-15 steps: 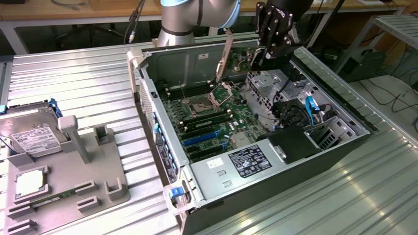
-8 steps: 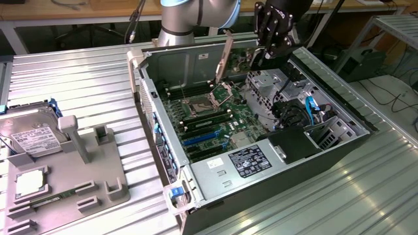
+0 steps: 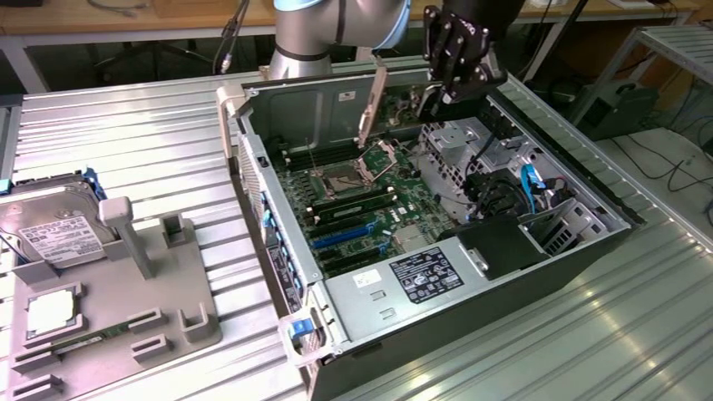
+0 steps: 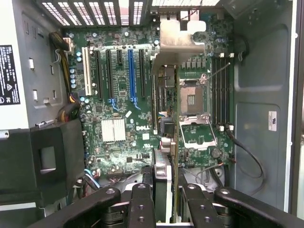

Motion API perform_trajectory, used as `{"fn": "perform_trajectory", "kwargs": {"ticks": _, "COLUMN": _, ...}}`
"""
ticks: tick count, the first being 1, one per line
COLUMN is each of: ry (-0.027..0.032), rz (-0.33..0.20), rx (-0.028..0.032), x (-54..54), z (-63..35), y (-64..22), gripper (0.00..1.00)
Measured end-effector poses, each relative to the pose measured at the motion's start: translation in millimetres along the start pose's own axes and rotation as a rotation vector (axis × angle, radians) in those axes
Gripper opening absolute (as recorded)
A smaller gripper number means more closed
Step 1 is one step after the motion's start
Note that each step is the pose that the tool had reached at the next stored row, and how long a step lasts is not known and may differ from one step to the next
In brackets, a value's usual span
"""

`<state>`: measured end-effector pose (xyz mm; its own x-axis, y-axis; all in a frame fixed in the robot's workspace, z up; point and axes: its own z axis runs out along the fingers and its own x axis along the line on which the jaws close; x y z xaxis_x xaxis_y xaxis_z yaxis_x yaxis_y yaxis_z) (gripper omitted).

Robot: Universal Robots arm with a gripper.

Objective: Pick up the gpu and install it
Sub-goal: 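Insert the gpu into the slot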

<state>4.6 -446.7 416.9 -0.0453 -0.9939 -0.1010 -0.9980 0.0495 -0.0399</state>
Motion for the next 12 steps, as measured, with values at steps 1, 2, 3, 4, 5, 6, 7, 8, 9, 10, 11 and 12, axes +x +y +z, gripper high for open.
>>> {"fn": "perform_trajectory", "kwargs": {"ticks": 1, "ry": -0.0010, "rz": -0.004, "rx": -0.0004, "x": 0.2, "z": 0.2, "y": 3.4, "gripper": 0.28}}
{"fn": "perform_trajectory", "kwargs": {"ticks": 2, "ry": -0.0013, "rz": -0.006, "rx": -0.0006, "x": 0.3, "z": 0.3, "y": 5.5, "gripper": 0.28}}
{"fn": "perform_trajectory", "kwargs": {"ticks": 3, "ry": -0.0013, "rz": -0.007, "rx": -0.0007, "x": 0.3, "z": 0.3, "y": 7.3, "gripper": 0.28}}
{"fn": "perform_trajectory", "kwargs": {"ticks": 4, "ry": -0.0013, "rz": -0.007, "rx": -0.0008, "x": 0.5, "z": 0.3, "y": 10.2, "gripper": 0.28}}
{"fn": "perform_trajectory", "kwargs": {"ticks": 5, "ry": -0.0015, "rz": -0.008, "rx": -0.0008, "x": 0.6, "z": 0.3, "y": 12.1, "gripper": 0.28}}
{"fn": "perform_trajectory", "kwargs": {"ticks": 6, "ry": -0.0017, "rz": -0.011, "rx": -0.0013, "x": 0.7, "z": 0.6, "y": 13.3, "gripper": 0.28}}
{"fn": "perform_trajectory", "kwargs": {"ticks": 7, "ry": -0.0020, "rz": -0.016, "rx": -0.0025, "x": 0.8, "z": 1.0, "y": 14.1, "gripper": 0.28}}
{"fn": "perform_trajectory", "kwargs": {"ticks": 8, "ry": -0.0019, "rz": -0.021, "rx": -0.0035, "x": 0.9, "z": 1.3, "y": 14.8, "gripper": 0.28}}
{"fn": "perform_trajectory", "kwargs": {"ticks": 9, "ry": -0.0019, "rz": -0.029, "rx": -0.0049, "x": 1.0, "z": 1.6, "y": 15.1, "gripper": 0.28}}
{"fn": "perform_trajectory", "kwargs": {"ticks": 10, "ry": -0.0013, "rz": -0.036, "rx": -0.0069, "x": 1.0, "z": 2.1, "y": 15.4, "gripper": 0.28}}
{"fn": "perform_trajectory", "kwargs": {"ticks": 11, "ry": 0.0000, "rz": -0.044, "rx": -0.0096, "x": 1.1, "z": 2.6, "y": 16.3, "gripper": 0.28}}
{"fn": "perform_trajectory", "kwargs": {"ticks": 12, "ry": 0.0004, "rz": -0.046, "rx": -0.0109, "x": 1.2, "z": 3.0, "y": 17.2, "gripper": 0.28}}
